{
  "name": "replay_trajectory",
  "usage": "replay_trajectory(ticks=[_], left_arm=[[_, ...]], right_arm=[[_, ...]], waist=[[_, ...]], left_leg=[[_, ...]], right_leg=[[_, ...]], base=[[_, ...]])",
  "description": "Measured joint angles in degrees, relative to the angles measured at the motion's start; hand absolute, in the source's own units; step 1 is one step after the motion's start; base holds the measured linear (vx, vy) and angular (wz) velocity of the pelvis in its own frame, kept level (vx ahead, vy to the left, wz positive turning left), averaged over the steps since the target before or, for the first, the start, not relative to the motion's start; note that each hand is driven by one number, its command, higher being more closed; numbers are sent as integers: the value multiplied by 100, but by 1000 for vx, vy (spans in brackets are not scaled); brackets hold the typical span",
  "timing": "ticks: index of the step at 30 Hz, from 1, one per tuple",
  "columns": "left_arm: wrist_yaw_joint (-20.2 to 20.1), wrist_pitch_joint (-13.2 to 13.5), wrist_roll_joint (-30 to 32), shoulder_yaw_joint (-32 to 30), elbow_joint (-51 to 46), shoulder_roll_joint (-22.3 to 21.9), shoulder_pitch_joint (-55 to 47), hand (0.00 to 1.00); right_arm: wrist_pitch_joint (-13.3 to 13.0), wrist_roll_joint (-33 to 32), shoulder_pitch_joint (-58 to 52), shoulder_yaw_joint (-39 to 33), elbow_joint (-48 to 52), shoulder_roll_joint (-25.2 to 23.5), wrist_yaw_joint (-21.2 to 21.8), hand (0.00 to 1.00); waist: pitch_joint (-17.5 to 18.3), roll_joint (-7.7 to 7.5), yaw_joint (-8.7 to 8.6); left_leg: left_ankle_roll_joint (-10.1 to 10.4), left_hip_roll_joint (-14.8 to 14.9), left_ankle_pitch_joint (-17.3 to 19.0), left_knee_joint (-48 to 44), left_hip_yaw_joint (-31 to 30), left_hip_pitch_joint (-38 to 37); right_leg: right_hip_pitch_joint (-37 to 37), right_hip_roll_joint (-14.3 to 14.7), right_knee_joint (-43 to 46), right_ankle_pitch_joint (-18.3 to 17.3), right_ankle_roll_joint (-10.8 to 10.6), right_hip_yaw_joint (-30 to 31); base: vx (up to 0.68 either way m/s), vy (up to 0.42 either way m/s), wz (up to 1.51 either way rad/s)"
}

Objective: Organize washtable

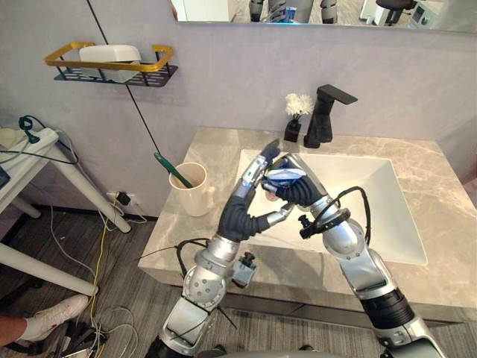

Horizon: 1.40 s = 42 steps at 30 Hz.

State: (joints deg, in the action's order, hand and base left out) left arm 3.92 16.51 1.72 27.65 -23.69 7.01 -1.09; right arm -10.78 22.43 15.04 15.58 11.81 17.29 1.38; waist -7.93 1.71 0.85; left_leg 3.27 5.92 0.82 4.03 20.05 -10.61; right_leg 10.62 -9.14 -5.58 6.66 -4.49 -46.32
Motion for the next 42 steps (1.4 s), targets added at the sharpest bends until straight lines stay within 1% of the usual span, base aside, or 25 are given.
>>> replay_trajectory(ticks=[7, 8, 13, 17, 21, 24, 25, 30, 42], left_arm=[[156, 0, 19, 214, -1, 2, 181, 0], [161, 0, 22, 216, -3, 1, 250, 100], [286, 0, 116, 222, -5, 0, 502, 100], [367, 1, 106, 212, -7, 1, 621, 100], [370, 13, 42, 216, -16, -5, 725, 100], [374, 25, -5, 207, -28, -6, 728, 100], [375, 38, -5, 196, -40, -5, 734, 0], [375, 162, -4, 149, -83, 13, 734, 0], [384, 151, 16, -109, -111, 141, 603, 0]], right_arm=[[11, -5, 63, 4, -191, 2, -2, 100], [11, -5, 87, 7, -191, 2, -2, 100], [6, -60, 131, 58, -190, 2, 1, 100], [-4, -242, 145, 227, -190, 10, 10, 100], [-9, -387, 179, 338, -190, 3, 31, 100], [-11, -455, 233, 375, -189, 10, 135, 100], [-11, -499, 273, 388, -189, 14, 147, 100], [-5, -768, 416, 395, -189, 12, 225, 100], [-4, -836, 579, 337, -106, -7, 228, 100]], waist=[[4, -1, -3], [4, -2, -3], [22, -17, -7], [38, -38, -10], [39, -39, -10], [39, -38, -13], [39, -38, -14], [58, -33, -11], [59, -31, -9]], left_leg=[[0, -4, -1, -8, -2, 7], [0, -4, -1, -8, -4, 9], [0, -4, -1, -14, -3, 9], [0, -4, -1, -19, 11, 1], [0, -2, -1, -29, 37, -9], [0, 0, -1, -39, 44, -11], [0, 1, -1, -43, 45, -11], [0, 1, -1, -47, 47, -13], [0, -1, -2, -43, 42, -16]], right_leg=[[0, 0, 0, 1, 0, -7], [0, 0, 0, 1, 0, -8], [0, -1, 0, 2, 1, -7], [-1, -1, 0, 5, 4, 12], [-1, 0, 0, 10, 10, 43], [-1, 1, 0, 12, 13, 57], [-1, 2, 0, 13, 15, 62], [-1, 2, 0, 17, 17, 68], [-1, 2, 0, 17, 17, 68]], base=[[0, 0, 0], [0, 0, 0], [0, 0, 0], [0, 0, -1], [0, 0, -4], [0, 0, 0], [0, 0, 0], [0, 0, 0], [0, 0, 0]])
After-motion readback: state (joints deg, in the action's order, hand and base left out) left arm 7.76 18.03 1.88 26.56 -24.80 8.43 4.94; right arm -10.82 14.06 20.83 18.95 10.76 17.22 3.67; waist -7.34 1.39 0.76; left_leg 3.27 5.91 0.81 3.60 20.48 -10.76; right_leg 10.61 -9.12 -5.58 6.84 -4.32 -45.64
